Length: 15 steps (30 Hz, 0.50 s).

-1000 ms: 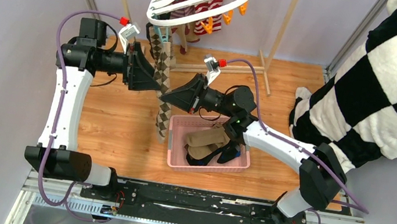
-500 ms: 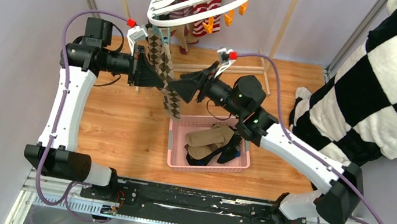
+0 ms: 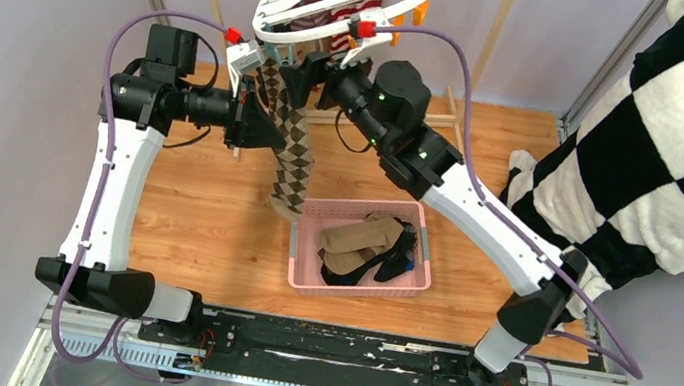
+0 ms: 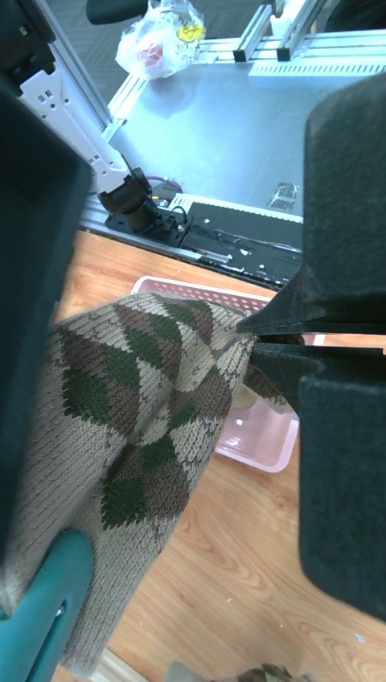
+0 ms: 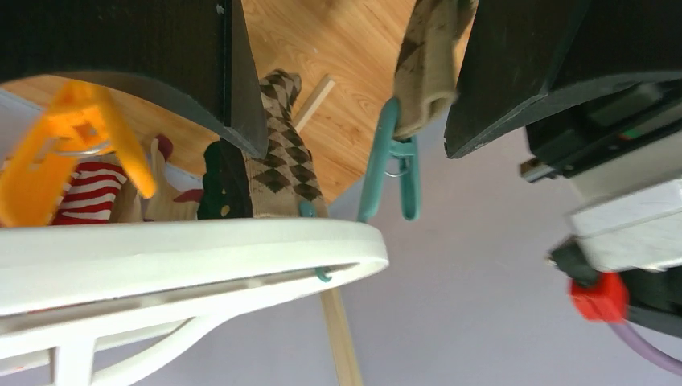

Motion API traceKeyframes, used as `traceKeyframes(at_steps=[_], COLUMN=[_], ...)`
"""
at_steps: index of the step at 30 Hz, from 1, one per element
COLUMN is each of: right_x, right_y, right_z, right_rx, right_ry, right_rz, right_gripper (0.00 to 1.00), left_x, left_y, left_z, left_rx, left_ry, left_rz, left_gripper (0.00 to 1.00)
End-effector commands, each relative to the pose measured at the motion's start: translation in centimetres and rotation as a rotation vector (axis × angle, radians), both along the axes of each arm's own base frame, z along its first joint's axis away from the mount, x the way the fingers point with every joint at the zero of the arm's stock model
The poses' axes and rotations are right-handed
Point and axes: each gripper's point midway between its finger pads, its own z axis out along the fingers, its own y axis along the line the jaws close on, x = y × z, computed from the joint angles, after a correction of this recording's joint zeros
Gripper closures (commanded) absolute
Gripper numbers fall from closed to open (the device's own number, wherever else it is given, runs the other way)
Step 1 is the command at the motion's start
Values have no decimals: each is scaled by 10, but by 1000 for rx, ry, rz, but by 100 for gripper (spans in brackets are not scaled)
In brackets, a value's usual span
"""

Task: Remove the socks clipped to the hanger
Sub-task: Remove the sock from the hanger.

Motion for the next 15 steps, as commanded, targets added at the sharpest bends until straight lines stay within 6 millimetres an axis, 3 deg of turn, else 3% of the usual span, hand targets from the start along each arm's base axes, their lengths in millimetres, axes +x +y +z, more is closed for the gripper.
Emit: traceKeyframes(at_steps=[1, 10, 15], right_x=[10, 14, 23], right_y=[6, 21, 31], right_z=[-9, -4, -2], right_rx=[-106, -112, -105], right_ry=[7, -4, -16], right_rz=[-26, 7, -5], right_gripper=[14, 13, 25], left_x=[-6, -2, -4], left_y=[-1, 1, 2], left_z=[9, 6, 7], left_rx=[6, 26, 30], left_ry=[-25, -24, -30], left_rz=[6, 27, 36], left_gripper=[100, 100, 100])
